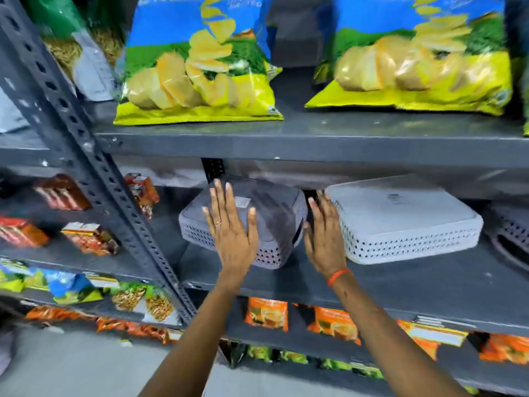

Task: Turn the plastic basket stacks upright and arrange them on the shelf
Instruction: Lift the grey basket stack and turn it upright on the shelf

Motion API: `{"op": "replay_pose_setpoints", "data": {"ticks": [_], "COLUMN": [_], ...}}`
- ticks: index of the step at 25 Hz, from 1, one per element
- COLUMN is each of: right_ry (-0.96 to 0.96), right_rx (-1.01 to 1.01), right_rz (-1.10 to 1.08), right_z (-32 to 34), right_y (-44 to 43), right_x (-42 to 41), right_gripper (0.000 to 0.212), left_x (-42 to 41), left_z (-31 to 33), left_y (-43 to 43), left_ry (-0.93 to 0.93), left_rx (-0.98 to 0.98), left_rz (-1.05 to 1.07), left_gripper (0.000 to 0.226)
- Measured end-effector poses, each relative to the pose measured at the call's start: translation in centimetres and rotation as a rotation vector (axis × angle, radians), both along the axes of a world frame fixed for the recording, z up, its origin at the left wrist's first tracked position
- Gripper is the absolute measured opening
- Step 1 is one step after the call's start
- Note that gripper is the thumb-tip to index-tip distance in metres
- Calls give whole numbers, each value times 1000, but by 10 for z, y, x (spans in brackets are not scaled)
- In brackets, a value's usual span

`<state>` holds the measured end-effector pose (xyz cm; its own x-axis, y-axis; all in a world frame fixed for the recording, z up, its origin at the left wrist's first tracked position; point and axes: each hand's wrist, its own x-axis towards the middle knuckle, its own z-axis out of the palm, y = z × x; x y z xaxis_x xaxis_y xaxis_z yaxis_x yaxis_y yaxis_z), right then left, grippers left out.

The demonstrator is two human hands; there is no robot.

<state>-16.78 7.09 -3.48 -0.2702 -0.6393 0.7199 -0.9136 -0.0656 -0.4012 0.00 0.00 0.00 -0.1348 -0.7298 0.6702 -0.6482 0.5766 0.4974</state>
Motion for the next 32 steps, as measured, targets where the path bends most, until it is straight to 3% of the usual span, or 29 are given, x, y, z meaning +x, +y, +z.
{"op": "replay_pose_setpoints", "data": {"ticks": [5, 8, 10, 16, 19, 23, 26, 29, 32], "right_ry": [-91, -38, -45, -143, -200, -325, -386, -473, -638], "right_rx": [600, 743, 731, 621, 325, 1, -46, -55, -65], "right_rz": [-66, -52, -35, 43, -64, -301, -387, -404, -409], "right_z": [-62, -69, -69, -60, -34, 12, 33, 35, 27], "right_y": [-35, -38, -40, -31, -34, -49, -52, -51, -47], "right_x": [-7, -8, -11, -20, -14, -24, -43, -50, -50], "right_gripper": [59, 49, 44, 35, 21, 30, 31, 38, 33], "left_x": [57, 75, 81, 82, 81, 68, 59, 56, 54], "left_z": [-52, -64, -66, -60, -51, -33, -25, -31, -36], "left_y": [-84, -115, -125, -117, -114, -87, -63, -60, -66], "left_ry": [47, 137, 221, 426, 642, 861, 770, 667, 611], "left_rx": [450, 687, 784, 808, 806, 650, 432, 466, 452], "left_rz": [158, 192, 182, 255, 303, 141, 9, 12, 126], "left_gripper": [73, 62, 58, 52, 55, 53, 47, 67, 36]}}
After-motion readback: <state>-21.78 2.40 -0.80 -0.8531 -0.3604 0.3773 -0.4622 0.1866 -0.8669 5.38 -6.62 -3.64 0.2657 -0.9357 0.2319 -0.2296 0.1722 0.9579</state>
